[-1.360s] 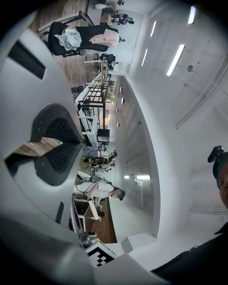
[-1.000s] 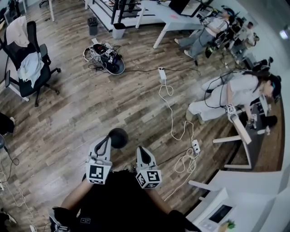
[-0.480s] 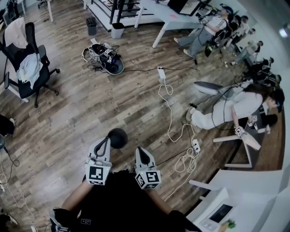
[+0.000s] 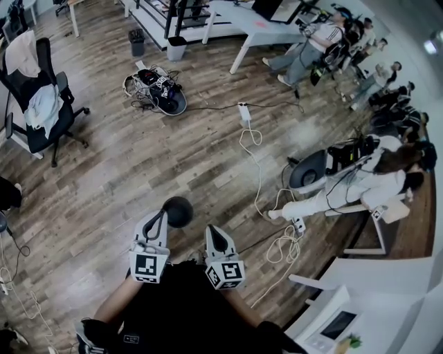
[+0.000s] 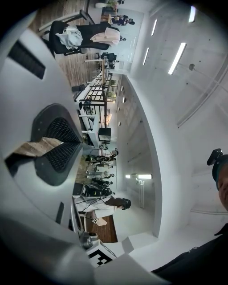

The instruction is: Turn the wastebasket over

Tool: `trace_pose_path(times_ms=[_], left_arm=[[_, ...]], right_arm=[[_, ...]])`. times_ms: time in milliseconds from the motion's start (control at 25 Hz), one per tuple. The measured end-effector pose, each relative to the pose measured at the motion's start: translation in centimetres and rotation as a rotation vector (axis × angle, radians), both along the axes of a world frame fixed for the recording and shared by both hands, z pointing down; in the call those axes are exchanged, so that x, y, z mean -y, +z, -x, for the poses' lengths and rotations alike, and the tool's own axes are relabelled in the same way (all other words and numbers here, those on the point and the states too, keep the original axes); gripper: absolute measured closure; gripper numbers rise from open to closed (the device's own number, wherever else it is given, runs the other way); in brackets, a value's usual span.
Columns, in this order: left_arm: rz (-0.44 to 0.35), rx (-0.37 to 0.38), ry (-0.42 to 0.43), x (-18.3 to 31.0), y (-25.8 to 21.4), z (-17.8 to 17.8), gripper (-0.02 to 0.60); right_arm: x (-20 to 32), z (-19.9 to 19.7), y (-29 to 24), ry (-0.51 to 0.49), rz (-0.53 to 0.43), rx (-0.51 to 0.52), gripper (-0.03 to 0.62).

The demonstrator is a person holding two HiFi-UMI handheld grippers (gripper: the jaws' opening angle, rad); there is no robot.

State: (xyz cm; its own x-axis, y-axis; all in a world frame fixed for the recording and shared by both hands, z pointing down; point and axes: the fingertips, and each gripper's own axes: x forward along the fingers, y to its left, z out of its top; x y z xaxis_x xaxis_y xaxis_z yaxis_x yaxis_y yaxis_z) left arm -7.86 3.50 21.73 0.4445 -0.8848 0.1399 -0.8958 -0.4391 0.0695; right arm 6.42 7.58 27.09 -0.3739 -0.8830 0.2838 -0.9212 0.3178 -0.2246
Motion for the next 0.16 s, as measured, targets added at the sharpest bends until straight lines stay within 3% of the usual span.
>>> trace_pose_path(times_ms=[160], left_arm=[[0.003,-0.011,-0.004,-0.41,-0.05,-0.64,0.548]], right_arm=[[-0.38,-0.67,-0.01,0.003,0.000,0.003,0.562]])
